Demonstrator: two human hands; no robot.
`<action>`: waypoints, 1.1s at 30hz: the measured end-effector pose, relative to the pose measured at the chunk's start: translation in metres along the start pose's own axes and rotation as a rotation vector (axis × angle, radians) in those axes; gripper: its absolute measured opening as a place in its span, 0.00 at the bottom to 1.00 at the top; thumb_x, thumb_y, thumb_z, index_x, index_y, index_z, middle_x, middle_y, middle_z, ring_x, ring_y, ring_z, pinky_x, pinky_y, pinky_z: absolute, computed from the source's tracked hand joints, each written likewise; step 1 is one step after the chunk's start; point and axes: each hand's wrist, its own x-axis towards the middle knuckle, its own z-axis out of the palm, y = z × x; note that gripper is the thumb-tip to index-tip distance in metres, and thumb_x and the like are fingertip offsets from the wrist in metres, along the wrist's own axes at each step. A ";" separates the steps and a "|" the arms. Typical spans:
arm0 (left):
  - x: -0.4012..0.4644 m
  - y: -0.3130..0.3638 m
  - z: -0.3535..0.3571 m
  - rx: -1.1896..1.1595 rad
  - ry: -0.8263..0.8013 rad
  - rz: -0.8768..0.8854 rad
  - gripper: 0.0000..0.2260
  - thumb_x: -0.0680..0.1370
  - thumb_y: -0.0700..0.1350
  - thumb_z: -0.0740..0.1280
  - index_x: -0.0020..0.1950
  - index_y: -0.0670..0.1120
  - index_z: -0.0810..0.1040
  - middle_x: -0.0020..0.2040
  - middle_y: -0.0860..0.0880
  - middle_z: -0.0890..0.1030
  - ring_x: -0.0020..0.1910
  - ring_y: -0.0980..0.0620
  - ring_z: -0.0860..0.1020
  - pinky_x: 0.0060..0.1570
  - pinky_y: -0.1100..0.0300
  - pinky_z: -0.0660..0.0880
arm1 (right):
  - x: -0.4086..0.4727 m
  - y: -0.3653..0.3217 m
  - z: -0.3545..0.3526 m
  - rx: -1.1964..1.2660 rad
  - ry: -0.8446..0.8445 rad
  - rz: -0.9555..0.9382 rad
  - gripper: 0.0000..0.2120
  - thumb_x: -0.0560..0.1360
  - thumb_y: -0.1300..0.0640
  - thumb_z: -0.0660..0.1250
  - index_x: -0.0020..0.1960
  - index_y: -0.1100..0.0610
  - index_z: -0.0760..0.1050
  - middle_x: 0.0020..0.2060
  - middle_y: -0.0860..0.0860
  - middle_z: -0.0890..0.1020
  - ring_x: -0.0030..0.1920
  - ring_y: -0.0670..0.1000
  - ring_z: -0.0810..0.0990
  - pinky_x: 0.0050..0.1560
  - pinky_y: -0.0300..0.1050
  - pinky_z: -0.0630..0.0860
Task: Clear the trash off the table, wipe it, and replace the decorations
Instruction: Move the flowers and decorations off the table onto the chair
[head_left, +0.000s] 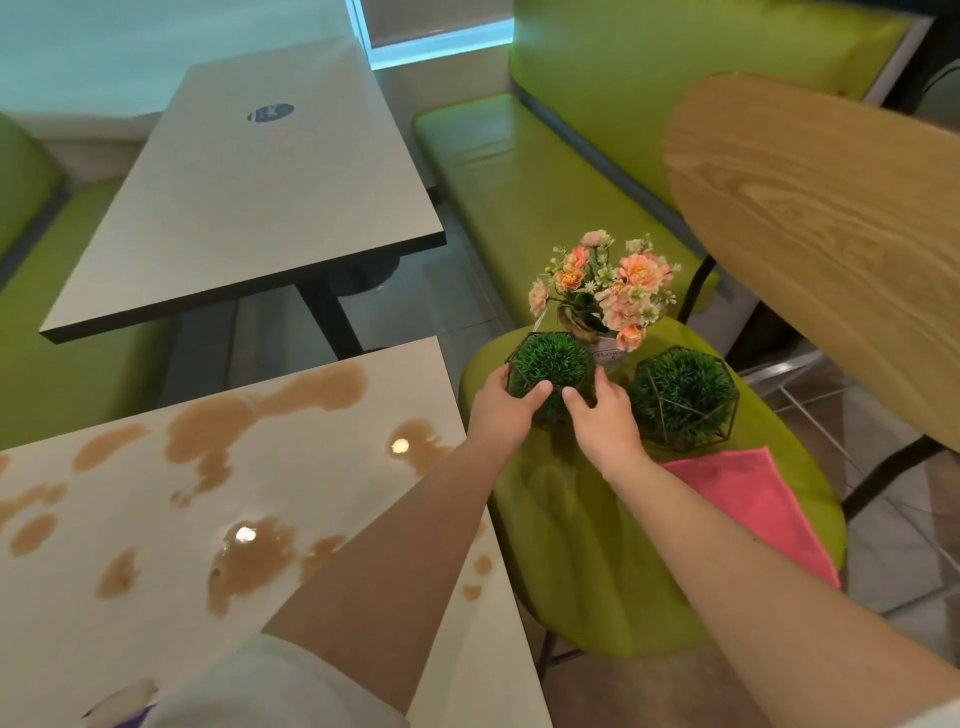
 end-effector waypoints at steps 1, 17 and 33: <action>-0.002 0.000 -0.001 0.015 -0.018 0.007 0.25 0.78 0.52 0.69 0.73 0.49 0.69 0.64 0.51 0.78 0.61 0.51 0.77 0.60 0.56 0.75 | -0.002 -0.001 0.000 -0.002 -0.010 0.008 0.31 0.82 0.46 0.58 0.80 0.53 0.50 0.78 0.53 0.56 0.76 0.56 0.59 0.72 0.55 0.61; -0.083 -0.021 -0.153 0.192 0.136 0.054 0.19 0.81 0.53 0.62 0.70 0.49 0.72 0.65 0.50 0.76 0.61 0.52 0.75 0.53 0.61 0.69 | -0.110 -0.084 0.062 -0.128 -0.036 -0.075 0.25 0.79 0.56 0.63 0.75 0.53 0.64 0.71 0.55 0.69 0.71 0.57 0.65 0.68 0.52 0.65; -0.207 -0.135 -0.444 0.184 0.427 -0.040 0.14 0.81 0.53 0.62 0.65 0.52 0.75 0.60 0.53 0.78 0.55 0.55 0.76 0.53 0.58 0.72 | -0.309 -0.202 0.284 0.019 -0.349 -0.257 0.18 0.81 0.56 0.61 0.71 0.54 0.69 0.68 0.50 0.74 0.65 0.52 0.73 0.53 0.41 0.69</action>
